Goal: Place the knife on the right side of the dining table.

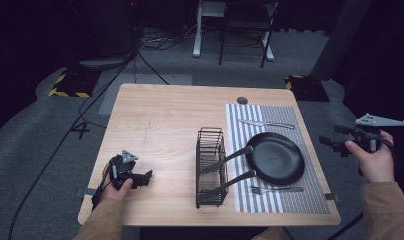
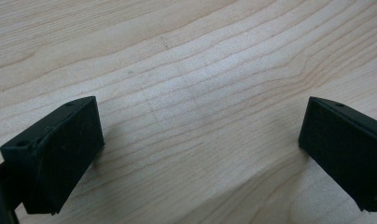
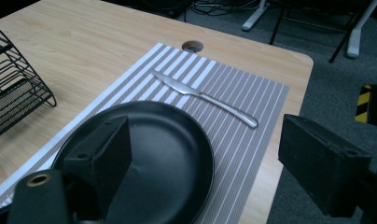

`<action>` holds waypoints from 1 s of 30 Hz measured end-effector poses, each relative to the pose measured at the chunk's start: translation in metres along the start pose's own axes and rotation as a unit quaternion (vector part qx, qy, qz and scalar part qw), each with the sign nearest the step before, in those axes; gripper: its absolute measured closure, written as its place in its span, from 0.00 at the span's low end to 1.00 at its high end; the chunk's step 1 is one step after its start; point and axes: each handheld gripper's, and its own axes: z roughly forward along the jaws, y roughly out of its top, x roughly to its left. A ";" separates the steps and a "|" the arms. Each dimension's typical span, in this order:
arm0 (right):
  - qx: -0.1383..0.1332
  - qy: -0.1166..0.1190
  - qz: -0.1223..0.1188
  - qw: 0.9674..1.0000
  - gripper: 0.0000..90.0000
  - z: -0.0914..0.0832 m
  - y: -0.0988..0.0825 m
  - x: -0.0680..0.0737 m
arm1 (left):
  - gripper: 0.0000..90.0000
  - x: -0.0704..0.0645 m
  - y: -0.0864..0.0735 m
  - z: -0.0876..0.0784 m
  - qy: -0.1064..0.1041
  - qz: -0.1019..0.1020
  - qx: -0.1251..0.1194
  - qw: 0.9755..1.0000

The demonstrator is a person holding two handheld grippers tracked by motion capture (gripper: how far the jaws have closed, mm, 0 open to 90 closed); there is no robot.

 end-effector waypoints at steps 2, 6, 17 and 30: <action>0.000 -0.003 0.014 1.000 0.20 -0.008 -0.013 -0.003 | 0.00 0.000 0.000 0.000 -0.001 -0.002 0.001 1.000; 0.001 -0.008 0.025 1.000 0.20 -0.018 -0.030 -0.005 | 0.00 0.000 0.000 0.000 -0.001 -0.001 0.002 1.000; 0.028 -0.013 0.007 1.000 0.22 -0.020 -0.080 -0.004 | 0.00 0.000 0.000 0.000 -0.001 -0.001 0.002 1.000; -0.026 -0.053 0.073 0.996 0.19 -0.008 -0.140 0.010 | 0.00 0.000 0.000 0.000 -0.001 -0.001 0.002 1.000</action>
